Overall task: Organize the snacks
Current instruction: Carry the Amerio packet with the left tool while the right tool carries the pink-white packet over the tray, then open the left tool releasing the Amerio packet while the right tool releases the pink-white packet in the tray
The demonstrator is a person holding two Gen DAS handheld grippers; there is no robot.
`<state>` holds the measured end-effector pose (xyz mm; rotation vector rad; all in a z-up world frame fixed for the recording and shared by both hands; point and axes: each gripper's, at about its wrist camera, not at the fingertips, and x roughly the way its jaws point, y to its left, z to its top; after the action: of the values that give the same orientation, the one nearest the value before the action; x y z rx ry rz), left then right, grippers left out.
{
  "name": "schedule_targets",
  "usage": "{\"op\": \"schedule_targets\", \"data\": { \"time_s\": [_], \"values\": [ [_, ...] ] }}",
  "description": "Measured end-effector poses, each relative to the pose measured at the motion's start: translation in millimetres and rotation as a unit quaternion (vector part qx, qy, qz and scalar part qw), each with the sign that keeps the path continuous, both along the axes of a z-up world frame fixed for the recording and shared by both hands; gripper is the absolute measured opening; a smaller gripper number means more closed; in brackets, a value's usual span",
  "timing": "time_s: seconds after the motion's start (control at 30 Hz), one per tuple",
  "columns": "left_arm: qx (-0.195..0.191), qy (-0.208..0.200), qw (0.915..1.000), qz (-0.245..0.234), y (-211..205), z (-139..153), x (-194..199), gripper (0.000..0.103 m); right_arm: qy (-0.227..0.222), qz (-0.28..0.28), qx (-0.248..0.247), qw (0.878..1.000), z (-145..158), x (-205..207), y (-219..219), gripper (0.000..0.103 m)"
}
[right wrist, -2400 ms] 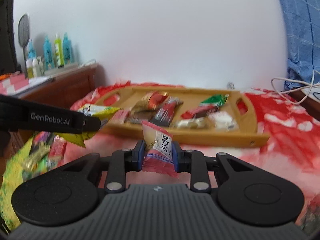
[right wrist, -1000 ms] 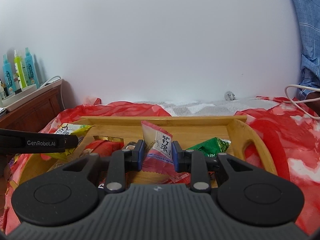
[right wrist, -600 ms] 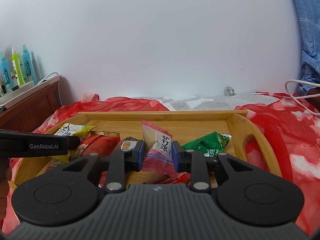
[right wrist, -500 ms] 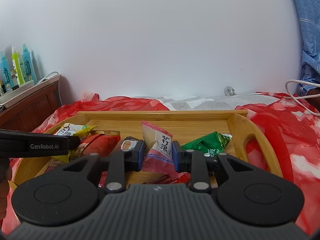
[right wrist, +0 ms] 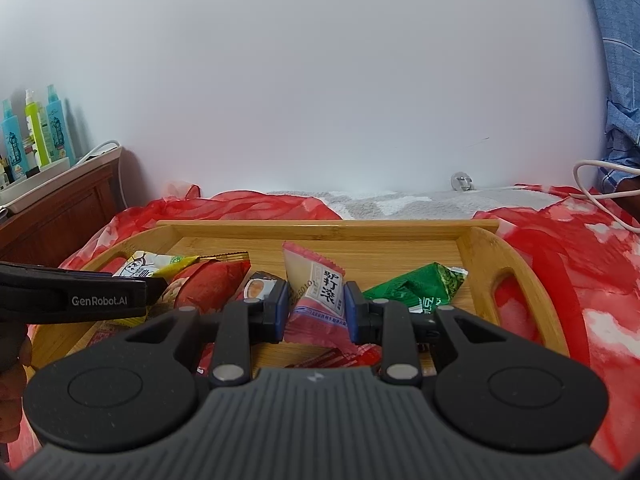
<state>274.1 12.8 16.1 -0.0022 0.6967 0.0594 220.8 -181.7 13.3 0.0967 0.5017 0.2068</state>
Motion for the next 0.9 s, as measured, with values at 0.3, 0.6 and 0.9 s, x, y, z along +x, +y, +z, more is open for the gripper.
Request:
{"op": "schedule_targets", "data": {
  "time_s": [0.3, 0.6, 0.9],
  "values": [
    [-0.005, 0.007, 1.0, 0.003, 1.3, -2.4, 1.4, 0.052, 0.006, 0.011, 0.002, 1.0, 0.6, 1.6, 0.2, 0.034],
    [-0.009, 0.013, 0.9999, 0.006, 1.4, -5.3, 3.4, 0.052, 0.007, 0.014, 0.003, 1.0, -0.7, 1.0, 1.6, 0.035],
    [-0.009, 0.012, 0.9999, 0.007, 0.7, -6.1, 3.0, 0.053, 0.006, 0.015, 0.002, 1.0, -1.2, 1.1, 2.3, 0.041]
  ]
}}
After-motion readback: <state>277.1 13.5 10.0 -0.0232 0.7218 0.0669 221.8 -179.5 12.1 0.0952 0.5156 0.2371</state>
